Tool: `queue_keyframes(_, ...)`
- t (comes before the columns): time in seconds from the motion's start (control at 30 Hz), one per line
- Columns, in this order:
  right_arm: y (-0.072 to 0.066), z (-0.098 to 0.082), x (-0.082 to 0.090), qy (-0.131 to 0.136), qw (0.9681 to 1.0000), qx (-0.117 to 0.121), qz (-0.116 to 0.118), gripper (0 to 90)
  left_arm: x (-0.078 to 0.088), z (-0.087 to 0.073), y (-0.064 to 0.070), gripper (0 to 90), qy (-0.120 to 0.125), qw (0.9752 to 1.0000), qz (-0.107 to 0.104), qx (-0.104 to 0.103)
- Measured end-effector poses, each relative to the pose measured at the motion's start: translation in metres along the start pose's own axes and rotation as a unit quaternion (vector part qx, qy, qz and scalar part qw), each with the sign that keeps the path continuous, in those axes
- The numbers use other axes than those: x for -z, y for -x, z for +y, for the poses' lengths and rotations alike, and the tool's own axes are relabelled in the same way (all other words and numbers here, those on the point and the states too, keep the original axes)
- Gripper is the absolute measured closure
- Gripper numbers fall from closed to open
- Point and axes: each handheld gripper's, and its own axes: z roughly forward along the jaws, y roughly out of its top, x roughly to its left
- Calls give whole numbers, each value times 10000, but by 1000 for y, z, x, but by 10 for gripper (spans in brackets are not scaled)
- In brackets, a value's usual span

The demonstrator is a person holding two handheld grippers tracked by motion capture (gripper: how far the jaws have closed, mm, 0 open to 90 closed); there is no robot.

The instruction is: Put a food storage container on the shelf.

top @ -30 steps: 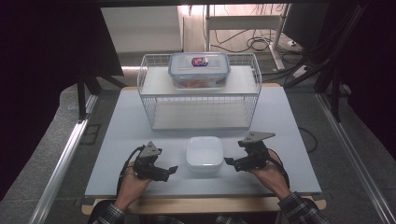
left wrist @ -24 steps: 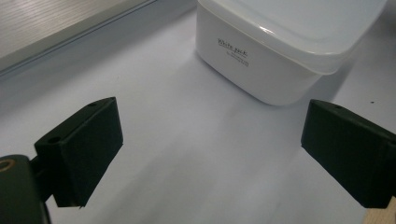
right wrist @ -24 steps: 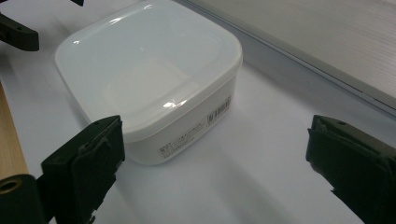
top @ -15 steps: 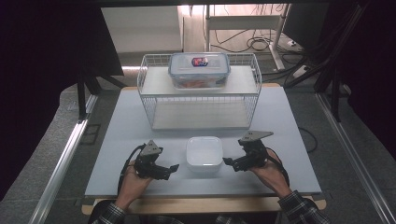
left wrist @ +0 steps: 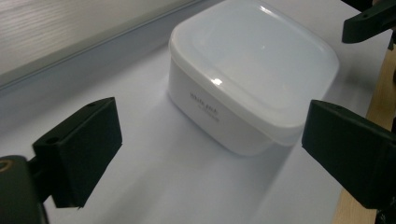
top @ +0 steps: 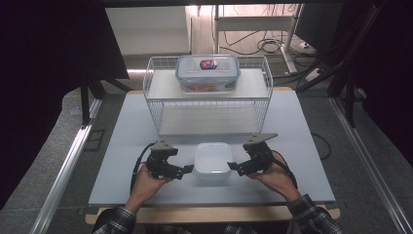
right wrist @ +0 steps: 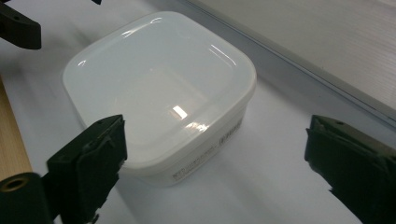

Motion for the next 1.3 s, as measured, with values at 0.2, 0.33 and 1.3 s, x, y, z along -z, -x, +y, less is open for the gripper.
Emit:
queue_keyframes(0.2, 4, 5, -2, 9, 10000, -44, 48, 176, -11, 11, 3, 114, -138, 9998, 87, -110)
queue_keyframes(0.33, 5, 11, -5, 46, 10000, -39, 52, 199, -20, 20, 5, 132, -181, 9996, 55, -211)
queue_keyframes(1.3, 14, 0, -4, -190, 9786, -1864, 853, 659, -19, 10, -1, 633, -38, 9929, -702, 961)
